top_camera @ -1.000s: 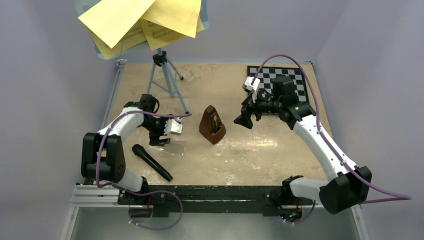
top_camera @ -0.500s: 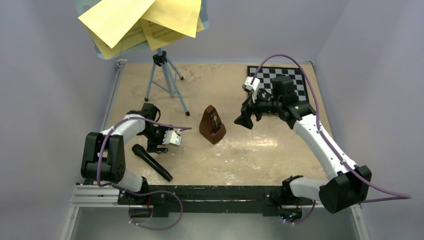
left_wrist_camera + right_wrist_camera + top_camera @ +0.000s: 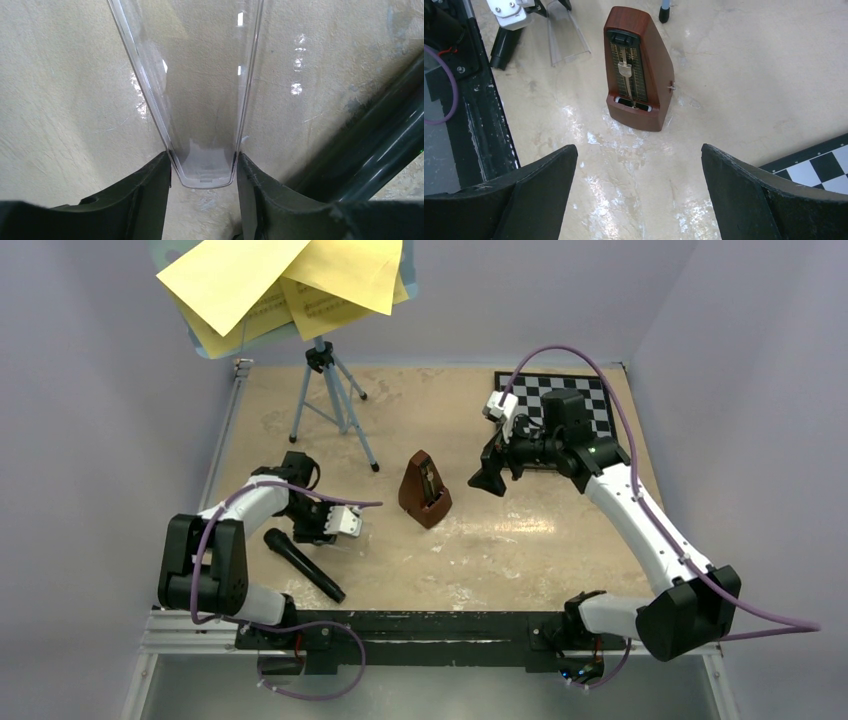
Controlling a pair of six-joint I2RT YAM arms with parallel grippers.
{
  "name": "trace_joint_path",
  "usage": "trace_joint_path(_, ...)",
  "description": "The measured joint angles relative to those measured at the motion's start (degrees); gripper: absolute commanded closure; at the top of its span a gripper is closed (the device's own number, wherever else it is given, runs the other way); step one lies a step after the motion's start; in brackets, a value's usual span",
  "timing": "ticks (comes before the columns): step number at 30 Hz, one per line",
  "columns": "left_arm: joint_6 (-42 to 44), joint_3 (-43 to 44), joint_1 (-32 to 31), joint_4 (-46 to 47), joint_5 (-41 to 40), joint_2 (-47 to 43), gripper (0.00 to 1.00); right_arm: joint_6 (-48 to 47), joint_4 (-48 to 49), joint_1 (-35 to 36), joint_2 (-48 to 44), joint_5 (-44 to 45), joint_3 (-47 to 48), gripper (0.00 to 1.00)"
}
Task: Pack up the instrument practice props
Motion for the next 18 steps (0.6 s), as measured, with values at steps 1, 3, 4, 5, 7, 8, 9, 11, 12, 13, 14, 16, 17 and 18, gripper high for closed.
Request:
trace_joint_path(1, -0.2, 0.0, 0.0, 0.0, 0.0, -0.1, 0.60, -0.2, -0.2, 0.0, 0.0, 0.0, 0.3, 0.01)
trace_joint_path(3, -1.0, 0.1, 0.0, -0.1, 0.0, -0.2, 0.67, -1.0, -0.8, 0.0, 0.0, 0.0, 1.2, 0.01)
trace_joint_path(4, -1.2, 0.2, 0.0, -0.4, 0.0, -0.4, 0.70, -1.4, -1.1, 0.0, 0.0, 0.0, 1.7, 0.01)
trace_joint_path(5, -1.5, 0.4, 0.0, -1.0, 0.1, -0.8, 0.73, -1.9, -1.2, 0.0, 0.0, 0.0, 2.1, 0.01)
trace_joint_path(7, -2.3, 1.1, 0.0, -2.4, 0.2, -2.3, 0.81, -2.8, -1.6, 0.0, 0.0, -0.1, 2.6, 0.01)
trace_joint_path(8, -2.8, 1.7, 0.0, -3.4, 0.5, -3.4, 0.85, -3.1, -1.7, 0.0, 0.0, -0.1, 2.7, 0.02)
trace_joint_path(9, -3.3, 2.4, 0.0, -4.5, 0.8, -4.6, 0.89, -3.7, -2.0, 0.0, 0.0, -0.2, 2.8, 0.02)
trace_joint_path(11, -4.7, 4.1, 0.0, -7.0, 1.6, -7.3, 0.90, -5.3, -2.8, 0.3, -0.1, -0.4, 3.0, 0.04)
trace_joint_path(12, -5.6, 5.0, -0.1, -8.2, 2.1, -8.7, 0.91, -6.3, -3.2, 0.5, -0.2, -0.4, 3.1, 0.04)
trace_joint_path(13, -6.0, 5.7, -0.1, -9.1, 2.5, -10.0, 0.92, -7.2, -3.6, 0.8, -0.3, -0.4, 3.1, 0.04)
trace_joint_path(14, -6.9, 6.4, -0.2, -10.2, 3.0, -11.6, 0.92, -8.5, -4.0, 1.5, -0.6, -0.3, 3.1, 0.05)
trace_joint_path(16, -8.3, 7.4, -0.7, -12.2, 3.8, -14.6, 0.94, -11.3, -4.6, 3.3, -1.6, -0.1, 3.0, 0.05)
trace_joint_path(17, -9.1, 7.6, -1.2, -13.0, 4.2, -15.8, 0.94, -12.5, -4.9, 4.3, -2.4, 0.0, 2.9, 0.05)
trace_joint_path(18, -10.3, 7.8, -1.9, -14.2, 4.6, -17.2, 0.94, -13.5, -5.0, 5.2, -3.1, 0.3, 2.6, 0.05)
